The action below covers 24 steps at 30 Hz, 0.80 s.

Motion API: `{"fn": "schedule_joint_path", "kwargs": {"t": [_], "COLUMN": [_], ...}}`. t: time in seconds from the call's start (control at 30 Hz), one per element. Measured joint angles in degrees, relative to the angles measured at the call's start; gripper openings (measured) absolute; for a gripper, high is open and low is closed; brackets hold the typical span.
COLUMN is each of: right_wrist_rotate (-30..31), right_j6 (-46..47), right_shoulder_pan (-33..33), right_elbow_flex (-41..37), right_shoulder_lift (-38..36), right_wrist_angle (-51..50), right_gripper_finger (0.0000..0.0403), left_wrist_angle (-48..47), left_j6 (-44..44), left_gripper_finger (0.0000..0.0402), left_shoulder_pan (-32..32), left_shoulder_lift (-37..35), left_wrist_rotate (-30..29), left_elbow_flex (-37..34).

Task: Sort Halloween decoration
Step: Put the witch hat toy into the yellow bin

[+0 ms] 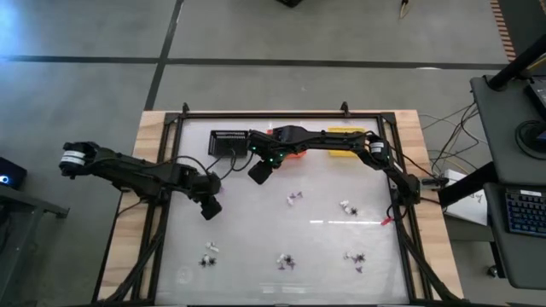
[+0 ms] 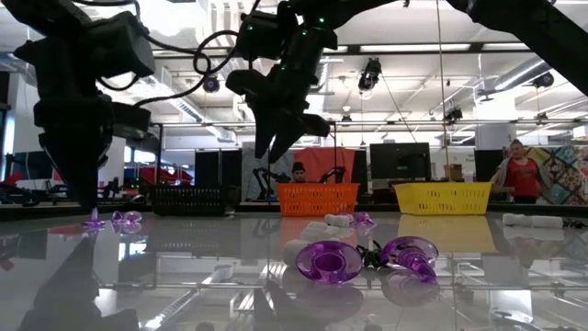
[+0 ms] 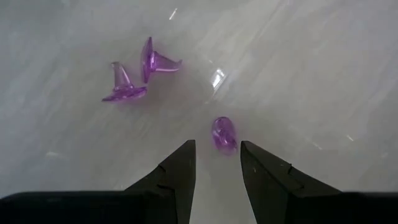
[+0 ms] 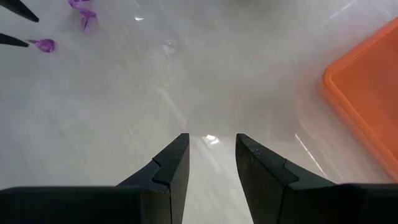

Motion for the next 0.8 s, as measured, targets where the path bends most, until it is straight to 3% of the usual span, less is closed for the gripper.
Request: {"fn": "schedule_joint_path", "kwargs": {"t": [0.37,0.8], "right_wrist_rotate": [0.0,-0.2], "right_j6": [-0.1,-0.2], "right_shoulder_pan": [0.0,0.2], "right_elbow_flex": [0.0,0.0], "right_shoulder_lift": [0.0,-0.5], "right_wrist_angle": [0.0,-3.2], "right_gripper_finger": [0.0121,0.0121], "left_wrist_angle": [4.9,5.0], "left_j6": [0.2,4.2], "left_gripper_finger": [0.0105,0.0005], "left_shoulder_pan": [0.0,0.0], "left_shoulder_lift": [3.5,1.8], "left_wrist_rotate": [-0.2,0.9], "left_elbow_flex": [-1.5,-1.1]}}
